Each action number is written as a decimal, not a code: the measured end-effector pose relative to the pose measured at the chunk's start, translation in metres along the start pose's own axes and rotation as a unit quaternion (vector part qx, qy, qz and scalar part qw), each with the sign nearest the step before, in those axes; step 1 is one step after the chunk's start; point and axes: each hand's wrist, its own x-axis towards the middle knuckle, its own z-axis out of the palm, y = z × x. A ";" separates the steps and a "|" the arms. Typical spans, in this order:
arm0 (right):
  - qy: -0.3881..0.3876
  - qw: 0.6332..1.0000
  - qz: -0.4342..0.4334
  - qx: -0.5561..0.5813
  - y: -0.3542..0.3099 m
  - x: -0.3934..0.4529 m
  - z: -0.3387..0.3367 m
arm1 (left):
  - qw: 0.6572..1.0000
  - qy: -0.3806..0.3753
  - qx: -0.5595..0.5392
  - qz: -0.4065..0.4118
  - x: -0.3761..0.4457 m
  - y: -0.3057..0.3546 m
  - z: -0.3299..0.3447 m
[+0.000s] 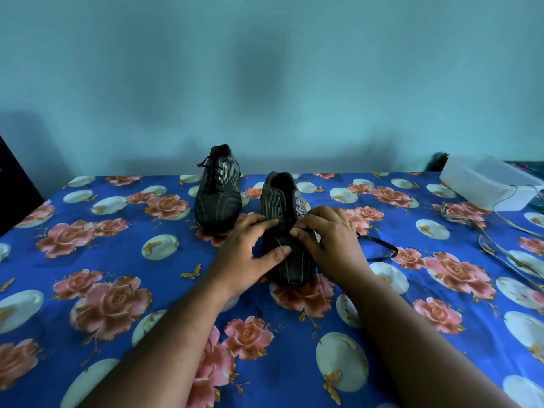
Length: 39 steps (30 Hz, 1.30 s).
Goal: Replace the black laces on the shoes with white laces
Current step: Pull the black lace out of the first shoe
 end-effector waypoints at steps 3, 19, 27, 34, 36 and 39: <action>0.024 0.997 -0.023 0.066 -0.001 0.002 -0.005 | 1.000 -0.005 0.000 -0.021 0.002 -0.009 0.002; 0.007 0.976 0.212 -0.043 0.010 -0.002 -0.014 | 0.997 -0.041 -0.037 -0.058 -0.004 -0.002 0.000; 0.004 0.999 -0.001 -0.041 -0.016 -0.001 -0.002 | 0.994 -0.087 0.042 -0.061 -0.003 0.004 -0.005; 0.180 0.983 -0.005 0.033 -0.011 0.006 -0.021 | 0.992 -0.085 0.046 -0.076 -0.002 -0.004 -0.002; 0.230 0.972 0.030 0.051 -0.003 0.008 -0.034 | 0.993 -0.085 0.036 -0.077 -0.002 -0.004 -0.003; 0.122 0.986 0.112 0.006 0.024 0.006 -0.036 | 0.994 -0.084 0.016 -0.071 -0.003 -0.007 -0.002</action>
